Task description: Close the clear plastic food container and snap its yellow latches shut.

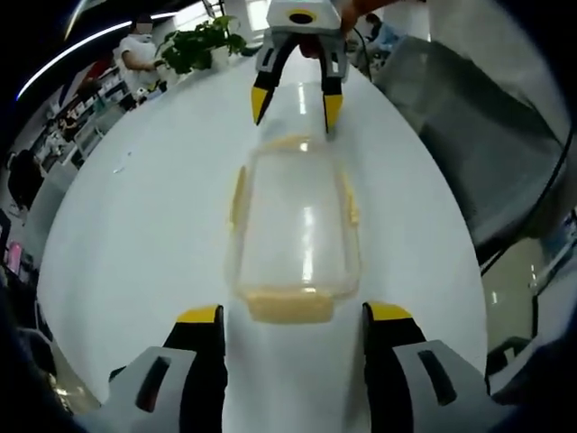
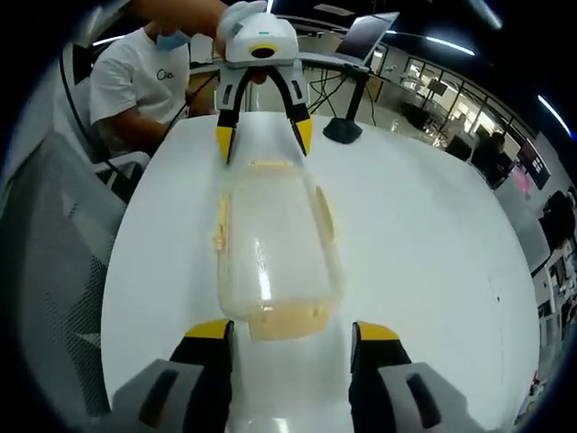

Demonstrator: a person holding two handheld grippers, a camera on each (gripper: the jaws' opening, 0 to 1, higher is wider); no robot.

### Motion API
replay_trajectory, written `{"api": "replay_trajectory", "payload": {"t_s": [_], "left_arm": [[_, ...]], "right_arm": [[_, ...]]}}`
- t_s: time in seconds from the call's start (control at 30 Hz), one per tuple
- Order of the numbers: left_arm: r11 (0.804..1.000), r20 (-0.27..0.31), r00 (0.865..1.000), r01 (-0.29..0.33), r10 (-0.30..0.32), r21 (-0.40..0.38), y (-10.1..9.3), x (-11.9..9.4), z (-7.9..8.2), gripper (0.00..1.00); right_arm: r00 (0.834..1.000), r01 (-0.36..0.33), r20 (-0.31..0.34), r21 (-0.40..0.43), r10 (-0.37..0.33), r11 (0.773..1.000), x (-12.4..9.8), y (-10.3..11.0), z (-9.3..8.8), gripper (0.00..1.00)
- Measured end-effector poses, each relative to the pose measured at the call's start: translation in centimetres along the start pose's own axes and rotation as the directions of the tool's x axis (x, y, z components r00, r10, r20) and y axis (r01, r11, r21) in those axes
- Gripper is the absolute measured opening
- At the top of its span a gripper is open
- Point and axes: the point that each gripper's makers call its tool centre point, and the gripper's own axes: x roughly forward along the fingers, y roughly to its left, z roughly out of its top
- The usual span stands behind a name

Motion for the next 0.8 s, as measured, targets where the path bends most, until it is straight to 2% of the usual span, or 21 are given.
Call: {"api": "replay_trajectory", "payload": {"t_s": [0.07, 0.2, 0.37, 0.47, 0.8], "left_arm": [[1.0, -0.008, 1.0, 0.005, -0.005, 0.024, -0.1, 0.1, -0.1, 0.54], [0.999, -0.005, 1.0, 0.016, -0.016, 0.033, -0.2, 0.5, 0.0, 0.54], [1.0, -0.006, 1.0, 0.016, -0.015, 0.018, 0.2, 0.8, -0.2, 0.53], [1.0, -0.002, 1.0, 0.024, -0.024, 0.014, 0.1, 0.8, -0.1, 0.51], [1.0, -0.019, 0.999, 0.031, -0.03, 0.006, 0.1, 1.0, -0.6, 0.47]], "right_arm": [[1.0, 0.004, -0.012, -0.003, -0.004, 1.0, 0.1, -0.2, 0.0, 0.51], [1.0, -0.004, -0.03, -0.004, 0.004, 1.0, 0.3, -0.3, -0.3, 0.49], [0.999, -0.02, -0.036, -0.002, 0.02, 1.0, 0.6, -0.1, -0.4, 0.48], [0.998, -0.054, -0.045, -0.004, 0.054, 0.999, 0.8, 0.4, -0.5, 0.44], [0.997, -0.06, -0.053, -0.016, 0.059, 0.998, 1.6, 0.2, -0.3, 0.43]]}}
